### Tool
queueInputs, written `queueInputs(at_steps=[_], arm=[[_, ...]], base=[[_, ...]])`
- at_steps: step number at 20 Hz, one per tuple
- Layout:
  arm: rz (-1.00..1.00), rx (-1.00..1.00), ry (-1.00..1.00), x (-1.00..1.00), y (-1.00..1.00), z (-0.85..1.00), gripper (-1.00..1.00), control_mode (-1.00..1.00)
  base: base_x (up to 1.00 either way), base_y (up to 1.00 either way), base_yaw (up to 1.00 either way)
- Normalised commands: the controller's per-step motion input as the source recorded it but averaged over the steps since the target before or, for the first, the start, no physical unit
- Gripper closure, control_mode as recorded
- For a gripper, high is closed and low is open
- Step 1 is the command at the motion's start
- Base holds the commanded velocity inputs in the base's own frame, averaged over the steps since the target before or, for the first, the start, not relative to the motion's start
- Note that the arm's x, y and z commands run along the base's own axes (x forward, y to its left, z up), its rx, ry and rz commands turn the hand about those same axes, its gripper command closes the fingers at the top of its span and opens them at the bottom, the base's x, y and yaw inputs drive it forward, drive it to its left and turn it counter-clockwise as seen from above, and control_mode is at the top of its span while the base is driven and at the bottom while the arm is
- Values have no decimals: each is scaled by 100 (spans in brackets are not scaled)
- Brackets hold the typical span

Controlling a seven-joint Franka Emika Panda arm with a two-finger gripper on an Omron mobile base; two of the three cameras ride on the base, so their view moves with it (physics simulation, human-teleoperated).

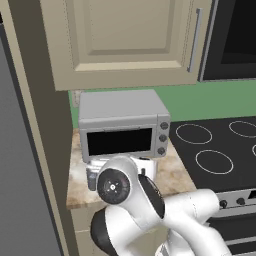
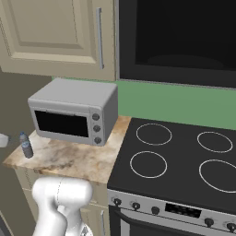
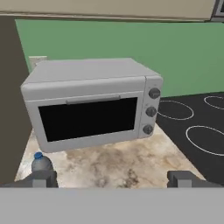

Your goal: Take the bottled waters from the counter and place them in the freezer to freeze. Close the freezer door after placing the bottles.

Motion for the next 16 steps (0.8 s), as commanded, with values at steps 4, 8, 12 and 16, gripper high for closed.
queueInputs(at_steps=[4, 8, 12, 16], arm=[[0, 0, -32, 14, 0, -64, -100, -100], [0, 0, -26, 15, -2, -64, -100, -100], [2, 0, -12, 24, -13, -51, -100, -100], [6, 0, -7, 15, -14, -45, -100, -100]], base=[[0, 0, 0], [0, 0, 0], [0, 0, 0], [0, 0, 0]])
